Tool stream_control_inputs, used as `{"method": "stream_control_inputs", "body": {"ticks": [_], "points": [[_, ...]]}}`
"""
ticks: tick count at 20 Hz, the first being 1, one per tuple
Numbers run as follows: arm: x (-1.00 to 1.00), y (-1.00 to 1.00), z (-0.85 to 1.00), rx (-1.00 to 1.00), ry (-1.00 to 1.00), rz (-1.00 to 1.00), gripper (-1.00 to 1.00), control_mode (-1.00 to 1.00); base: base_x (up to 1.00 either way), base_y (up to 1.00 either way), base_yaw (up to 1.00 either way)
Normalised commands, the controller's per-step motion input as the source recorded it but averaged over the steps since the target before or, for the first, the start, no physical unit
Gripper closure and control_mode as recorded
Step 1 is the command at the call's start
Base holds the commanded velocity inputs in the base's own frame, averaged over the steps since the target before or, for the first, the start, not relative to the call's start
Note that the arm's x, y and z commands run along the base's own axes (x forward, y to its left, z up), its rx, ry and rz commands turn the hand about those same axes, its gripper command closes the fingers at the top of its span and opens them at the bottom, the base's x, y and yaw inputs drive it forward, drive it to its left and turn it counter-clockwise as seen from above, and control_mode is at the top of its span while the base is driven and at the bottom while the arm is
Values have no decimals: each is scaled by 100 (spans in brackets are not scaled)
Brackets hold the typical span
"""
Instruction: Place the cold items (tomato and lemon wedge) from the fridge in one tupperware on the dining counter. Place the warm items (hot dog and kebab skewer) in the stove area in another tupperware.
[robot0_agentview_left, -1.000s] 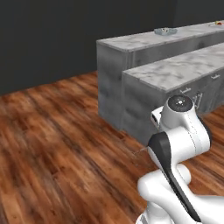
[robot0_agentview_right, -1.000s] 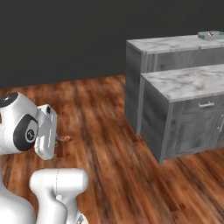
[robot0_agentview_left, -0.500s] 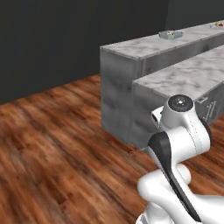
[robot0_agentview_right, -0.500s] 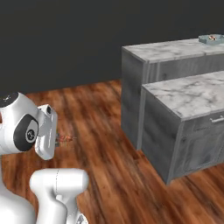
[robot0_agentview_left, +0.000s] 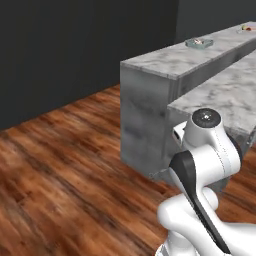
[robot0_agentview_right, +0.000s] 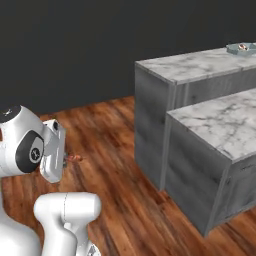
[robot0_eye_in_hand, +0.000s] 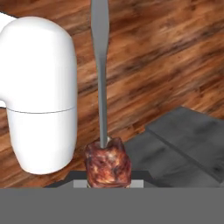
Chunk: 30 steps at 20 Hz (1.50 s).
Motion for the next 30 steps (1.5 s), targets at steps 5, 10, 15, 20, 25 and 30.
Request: {"method": "stream_control_inputs", "body": {"ticks": [5, 10, 15, 20, 25, 30], "points": [[0, 0, 0, 0, 0, 0, 100, 100, 100, 73, -38], [0, 0, 0, 0, 0, 0, 100, 100, 96, 92, -39], [0, 0, 0, 0, 0, 0, 100, 100, 69, 100, -26], [0, 0, 0, 0, 0, 0, 100, 100, 56, 100, -24], [0, 0, 0, 0, 0, 0, 100, 100, 58, 100, -33], [0, 0, 0, 0, 0, 0, 100, 100, 59, 100, -44]]}}
